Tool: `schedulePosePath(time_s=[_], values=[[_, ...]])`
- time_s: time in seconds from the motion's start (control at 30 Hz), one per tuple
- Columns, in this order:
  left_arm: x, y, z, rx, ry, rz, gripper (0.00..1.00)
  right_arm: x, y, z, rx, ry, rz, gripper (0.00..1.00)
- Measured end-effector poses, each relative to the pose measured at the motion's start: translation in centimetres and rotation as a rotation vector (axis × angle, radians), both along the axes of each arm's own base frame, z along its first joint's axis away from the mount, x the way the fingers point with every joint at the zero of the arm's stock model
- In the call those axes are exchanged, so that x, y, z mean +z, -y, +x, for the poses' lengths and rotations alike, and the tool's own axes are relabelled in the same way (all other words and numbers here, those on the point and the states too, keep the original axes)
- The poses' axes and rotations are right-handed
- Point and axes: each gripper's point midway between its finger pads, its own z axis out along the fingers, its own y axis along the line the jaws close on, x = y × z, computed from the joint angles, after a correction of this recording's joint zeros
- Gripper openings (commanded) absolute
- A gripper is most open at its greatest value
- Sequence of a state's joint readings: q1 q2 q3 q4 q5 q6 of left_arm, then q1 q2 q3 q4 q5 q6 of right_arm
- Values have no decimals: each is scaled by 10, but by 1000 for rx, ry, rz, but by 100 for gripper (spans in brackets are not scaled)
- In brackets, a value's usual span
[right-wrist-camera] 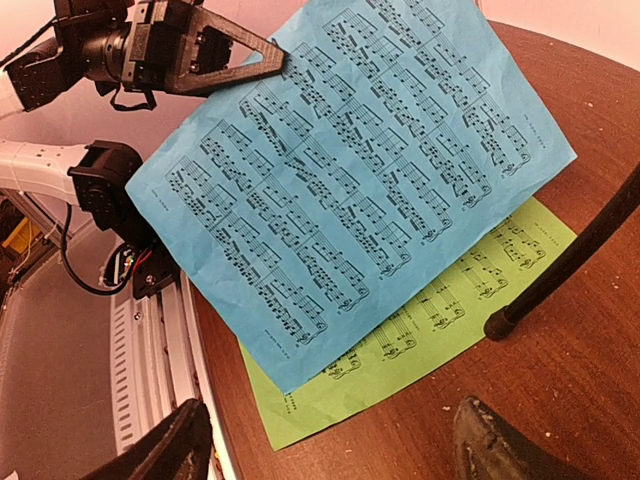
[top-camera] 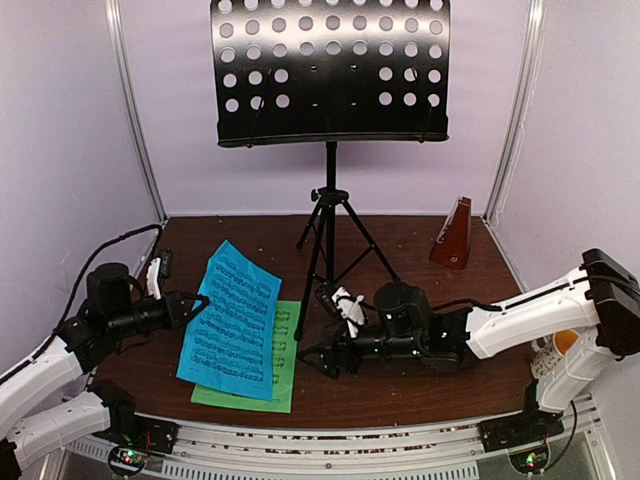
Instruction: Set up the instrument practice props
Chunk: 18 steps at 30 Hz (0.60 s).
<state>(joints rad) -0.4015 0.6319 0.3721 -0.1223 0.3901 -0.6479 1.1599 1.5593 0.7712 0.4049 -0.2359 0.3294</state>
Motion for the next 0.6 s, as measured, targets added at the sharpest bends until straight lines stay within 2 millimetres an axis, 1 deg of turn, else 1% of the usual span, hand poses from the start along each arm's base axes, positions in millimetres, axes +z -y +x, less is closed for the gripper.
schedulePosePath(time_s=[0.1, 0.23, 0.43, 0.6], values=[[9, 4, -6, -38, 17, -14, 0, 3, 1, 1, 4, 26, -1, 88], [18, 10, -14, -94, 26, -37, 0, 8, 6, -1, 10, 60, -1, 90], [34, 20, -29, -186, 60, -83, 0, 29, 12, -2, 20, 128, 28, 90], [51, 28, -40, -272, 98, -133, 0, 39, 15, -3, 31, 166, 33, 89]])
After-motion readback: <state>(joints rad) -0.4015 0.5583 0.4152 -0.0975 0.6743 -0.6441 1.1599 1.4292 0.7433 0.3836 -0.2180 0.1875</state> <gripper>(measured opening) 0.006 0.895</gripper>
